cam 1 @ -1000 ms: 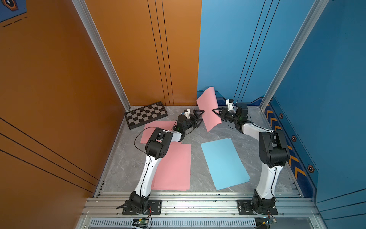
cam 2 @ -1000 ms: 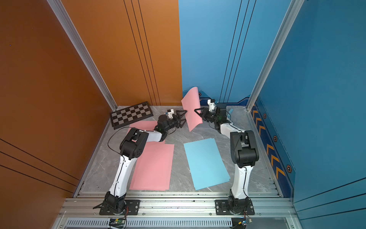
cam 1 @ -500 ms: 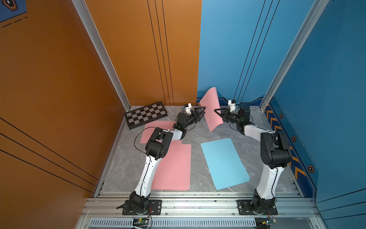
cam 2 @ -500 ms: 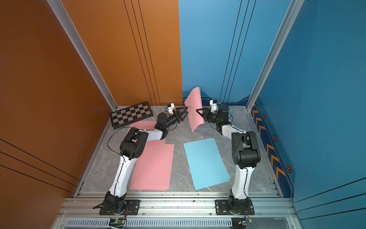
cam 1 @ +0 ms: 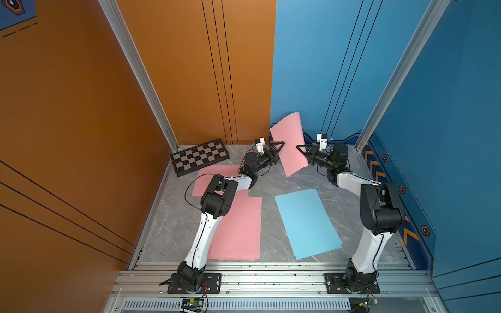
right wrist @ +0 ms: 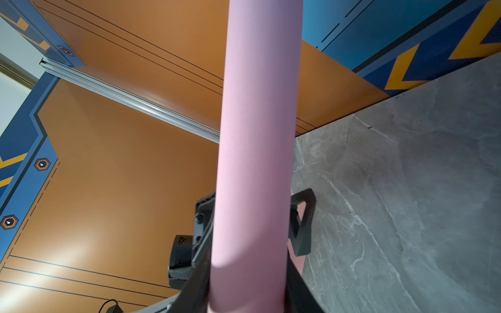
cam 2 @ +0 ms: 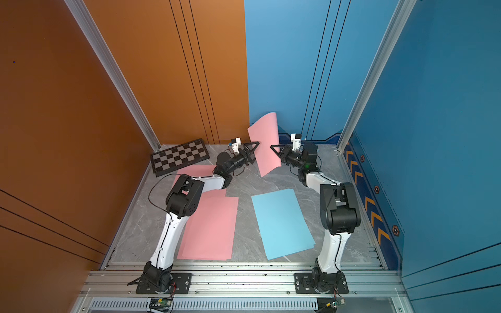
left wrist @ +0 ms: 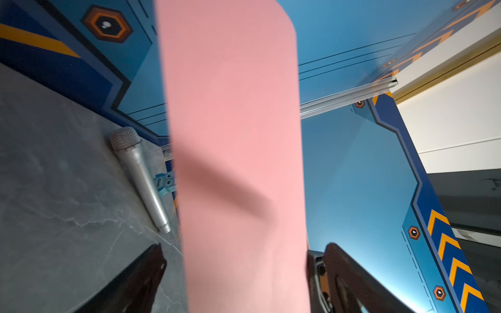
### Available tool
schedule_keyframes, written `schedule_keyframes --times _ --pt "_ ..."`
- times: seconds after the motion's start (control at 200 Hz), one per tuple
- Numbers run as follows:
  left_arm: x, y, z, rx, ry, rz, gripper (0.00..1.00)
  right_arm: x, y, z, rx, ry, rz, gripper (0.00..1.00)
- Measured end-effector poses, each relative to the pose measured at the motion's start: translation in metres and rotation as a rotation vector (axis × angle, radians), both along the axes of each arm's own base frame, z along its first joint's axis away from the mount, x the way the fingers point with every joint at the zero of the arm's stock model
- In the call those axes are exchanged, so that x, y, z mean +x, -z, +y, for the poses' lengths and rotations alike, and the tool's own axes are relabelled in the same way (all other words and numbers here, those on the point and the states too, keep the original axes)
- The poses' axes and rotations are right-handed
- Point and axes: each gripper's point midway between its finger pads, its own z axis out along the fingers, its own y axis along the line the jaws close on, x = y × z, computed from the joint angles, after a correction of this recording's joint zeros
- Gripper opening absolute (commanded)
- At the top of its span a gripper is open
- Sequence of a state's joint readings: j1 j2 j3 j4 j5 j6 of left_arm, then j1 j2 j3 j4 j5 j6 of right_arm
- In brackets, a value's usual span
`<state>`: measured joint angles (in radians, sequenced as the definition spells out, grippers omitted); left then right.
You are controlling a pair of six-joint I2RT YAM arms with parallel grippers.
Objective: Sort the scattered colored papers by color
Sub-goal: Pick up the colored paper from the center of the board.
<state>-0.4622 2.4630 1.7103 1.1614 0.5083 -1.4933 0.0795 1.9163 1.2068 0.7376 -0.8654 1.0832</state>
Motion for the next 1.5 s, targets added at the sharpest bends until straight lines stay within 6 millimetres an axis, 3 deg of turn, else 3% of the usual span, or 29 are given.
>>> schedule_keyframes --times 0.14,0.285,0.44,0.551,0.731,0.801,0.906,1.106,1.156,1.306,1.501 --pt "-0.004 -0.007 -0.005 -0.005 0.020 -0.019 0.63 -0.001 0.002 -0.001 0.005 0.002 0.004 0.35" --pt "-0.006 0.006 -0.005 0.019 0.025 -0.004 0.46 0.000 0.003 -0.004 0.004 0.008 0.005 0.35" --pt "-0.005 0.027 0.002 0.046 0.014 0.036 0.35 0.001 0.005 -0.008 -0.008 0.015 0.001 0.35" --pt "-0.005 0.029 0.004 0.054 0.011 0.032 0.27 0.001 0.010 -0.008 -0.026 0.015 0.008 0.36" --pt "-0.007 0.024 0.004 0.061 0.017 0.008 0.00 -0.001 0.019 -0.008 -0.042 0.013 0.026 0.36" --pt "-0.009 0.019 0.003 0.067 0.024 -0.009 0.00 -0.001 0.019 -0.008 -0.044 0.013 0.026 0.39" --pt "-0.014 0.009 0.000 0.081 0.040 -0.037 0.00 -0.001 0.021 -0.009 -0.050 0.014 0.028 0.51" --pt "-0.033 -0.018 -0.002 0.206 0.071 -0.099 0.00 -0.001 0.035 -0.018 -0.085 0.033 0.056 0.86" --pt "-0.039 -0.027 -0.002 0.248 0.081 -0.114 0.00 -0.002 0.038 -0.023 -0.103 0.042 0.063 1.00" --pt "-0.059 -0.046 0.001 0.412 0.116 -0.177 0.00 -0.005 0.042 -0.037 -0.154 0.084 0.088 1.00" --pt "-0.077 -0.031 0.004 0.756 0.161 -0.201 0.00 -0.012 0.045 -0.059 -0.160 0.131 0.083 1.00"
